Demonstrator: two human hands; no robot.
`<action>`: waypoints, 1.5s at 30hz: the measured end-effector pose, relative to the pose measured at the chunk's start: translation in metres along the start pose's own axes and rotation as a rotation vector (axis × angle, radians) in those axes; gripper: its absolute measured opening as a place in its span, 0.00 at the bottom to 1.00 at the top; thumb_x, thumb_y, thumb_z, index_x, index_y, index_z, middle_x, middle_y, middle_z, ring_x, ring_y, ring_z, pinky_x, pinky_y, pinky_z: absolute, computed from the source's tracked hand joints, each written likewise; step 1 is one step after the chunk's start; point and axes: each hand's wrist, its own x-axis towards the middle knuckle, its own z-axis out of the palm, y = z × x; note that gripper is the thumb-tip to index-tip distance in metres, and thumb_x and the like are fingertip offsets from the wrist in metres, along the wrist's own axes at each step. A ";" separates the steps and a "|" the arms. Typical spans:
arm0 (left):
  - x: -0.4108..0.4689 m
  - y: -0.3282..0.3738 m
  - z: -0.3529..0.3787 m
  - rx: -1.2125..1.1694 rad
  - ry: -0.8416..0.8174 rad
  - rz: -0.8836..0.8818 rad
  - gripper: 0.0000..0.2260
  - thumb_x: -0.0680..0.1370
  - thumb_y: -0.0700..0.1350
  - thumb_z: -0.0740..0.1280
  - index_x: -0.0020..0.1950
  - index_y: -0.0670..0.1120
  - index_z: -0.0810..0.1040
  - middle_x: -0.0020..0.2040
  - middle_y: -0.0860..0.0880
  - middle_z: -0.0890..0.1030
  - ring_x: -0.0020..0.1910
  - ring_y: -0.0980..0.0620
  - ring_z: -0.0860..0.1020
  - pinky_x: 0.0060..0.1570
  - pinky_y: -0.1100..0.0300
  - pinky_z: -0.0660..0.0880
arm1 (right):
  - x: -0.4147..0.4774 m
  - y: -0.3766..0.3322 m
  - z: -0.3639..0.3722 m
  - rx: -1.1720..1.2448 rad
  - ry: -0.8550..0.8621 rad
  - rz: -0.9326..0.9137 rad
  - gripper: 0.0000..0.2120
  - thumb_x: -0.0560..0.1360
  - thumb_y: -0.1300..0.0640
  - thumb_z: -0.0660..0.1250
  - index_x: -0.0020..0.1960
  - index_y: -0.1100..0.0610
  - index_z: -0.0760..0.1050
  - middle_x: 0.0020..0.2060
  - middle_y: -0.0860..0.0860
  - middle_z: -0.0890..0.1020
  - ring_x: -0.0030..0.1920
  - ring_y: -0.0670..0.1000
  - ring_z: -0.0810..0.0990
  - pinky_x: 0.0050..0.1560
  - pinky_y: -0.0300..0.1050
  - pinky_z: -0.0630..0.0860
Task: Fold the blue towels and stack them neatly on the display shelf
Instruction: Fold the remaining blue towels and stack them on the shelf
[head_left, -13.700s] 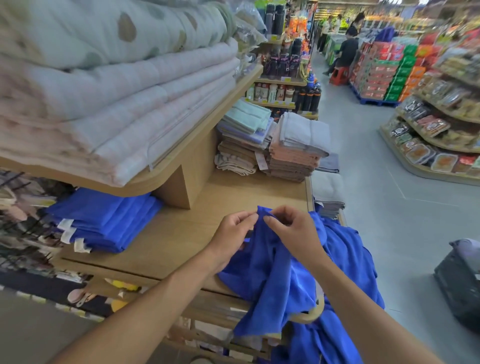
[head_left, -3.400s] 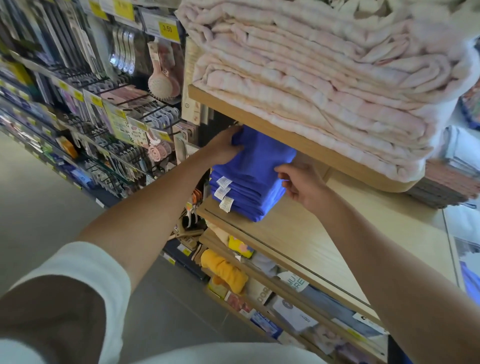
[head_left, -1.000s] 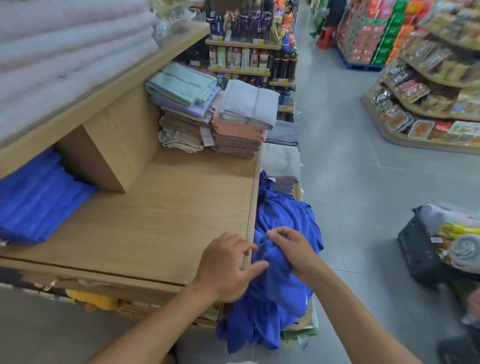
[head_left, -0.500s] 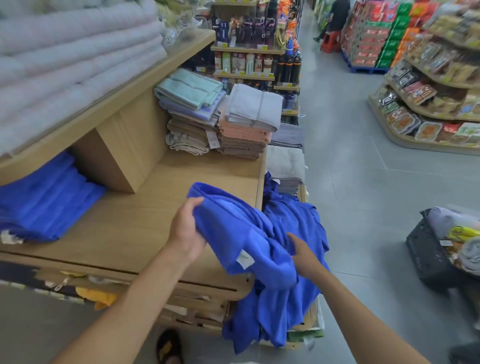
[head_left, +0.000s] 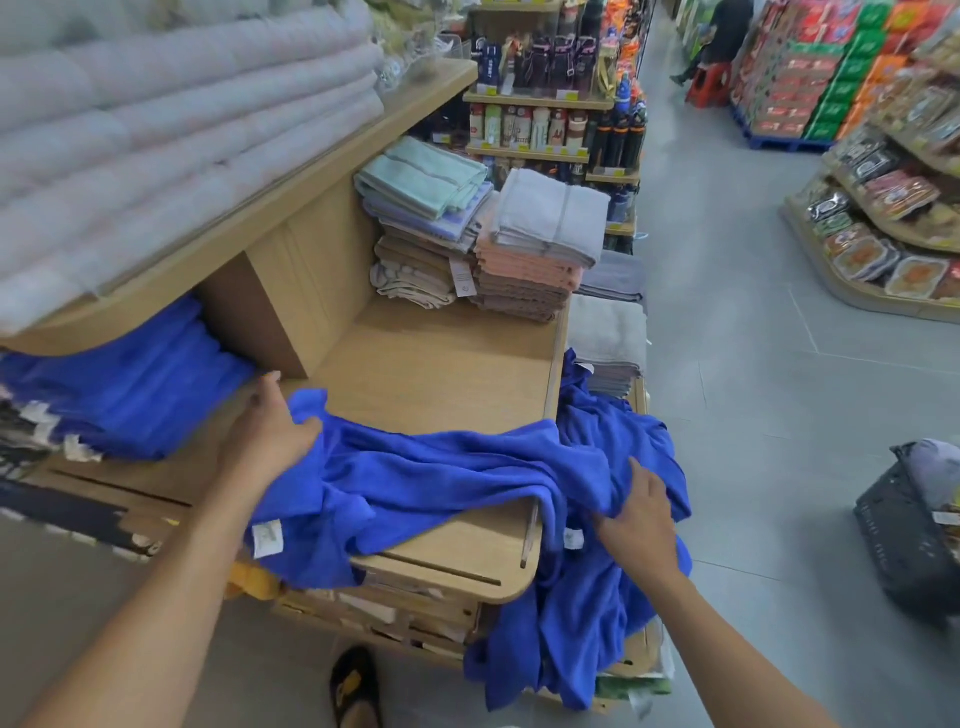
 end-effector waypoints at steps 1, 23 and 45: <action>-0.004 -0.002 0.009 0.091 -0.027 0.098 0.35 0.75 0.45 0.71 0.78 0.48 0.59 0.68 0.38 0.73 0.65 0.35 0.74 0.60 0.44 0.74 | -0.002 -0.011 -0.002 0.001 0.038 -0.099 0.44 0.69 0.57 0.75 0.80 0.50 0.58 0.77 0.50 0.63 0.64 0.55 0.74 0.58 0.59 0.78; 0.004 -0.040 0.017 0.193 -0.111 0.034 0.31 0.69 0.56 0.75 0.67 0.47 0.71 0.64 0.42 0.77 0.63 0.40 0.76 0.58 0.51 0.74 | 0.064 -0.265 -0.008 -0.174 -0.213 -0.674 0.16 0.76 0.54 0.68 0.64 0.53 0.78 0.60 0.54 0.80 0.59 0.54 0.80 0.55 0.45 0.75; -0.089 -0.022 -0.004 -1.082 -0.701 -0.338 0.16 0.79 0.36 0.57 0.53 0.43 0.85 0.44 0.41 0.79 0.40 0.46 0.78 0.37 0.58 0.73 | 0.067 -0.166 -0.095 -0.368 0.123 -0.547 0.17 0.76 0.63 0.66 0.63 0.51 0.80 0.56 0.52 0.78 0.55 0.60 0.79 0.53 0.53 0.76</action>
